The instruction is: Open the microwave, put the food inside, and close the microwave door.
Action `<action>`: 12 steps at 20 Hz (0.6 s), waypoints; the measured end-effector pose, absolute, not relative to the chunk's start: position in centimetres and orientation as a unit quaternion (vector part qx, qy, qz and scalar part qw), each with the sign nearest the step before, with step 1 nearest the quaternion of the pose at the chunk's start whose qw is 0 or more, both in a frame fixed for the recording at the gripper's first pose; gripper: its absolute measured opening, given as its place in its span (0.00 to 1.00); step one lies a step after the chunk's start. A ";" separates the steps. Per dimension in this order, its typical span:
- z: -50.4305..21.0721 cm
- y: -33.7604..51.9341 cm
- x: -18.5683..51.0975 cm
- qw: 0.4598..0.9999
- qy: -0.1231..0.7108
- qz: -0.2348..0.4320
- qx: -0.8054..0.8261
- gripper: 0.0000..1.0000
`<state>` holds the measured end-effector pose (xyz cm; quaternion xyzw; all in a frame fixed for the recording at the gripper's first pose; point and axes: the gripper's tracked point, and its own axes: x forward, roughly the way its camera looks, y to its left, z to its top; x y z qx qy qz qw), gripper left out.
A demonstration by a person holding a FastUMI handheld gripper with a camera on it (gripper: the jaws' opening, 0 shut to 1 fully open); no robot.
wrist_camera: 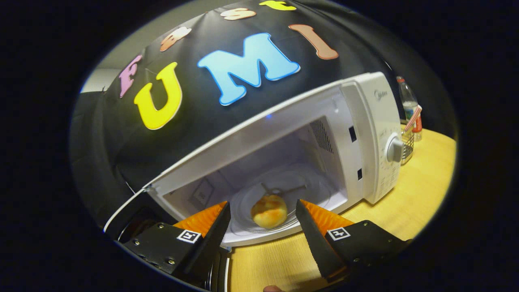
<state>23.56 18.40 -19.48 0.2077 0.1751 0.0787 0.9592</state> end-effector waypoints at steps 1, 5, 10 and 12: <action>-18.3 18.2 22.4 0.962 0.169 0.083 0.199 0.97; -13.9 17.3 17.0 0.974 0.136 0.102 0.147 0.97; -9.9 17.3 10.9 0.982 0.103 0.128 0.094 0.97; -8.4 18.0 8.2 0.982 0.091 0.143 0.084 0.97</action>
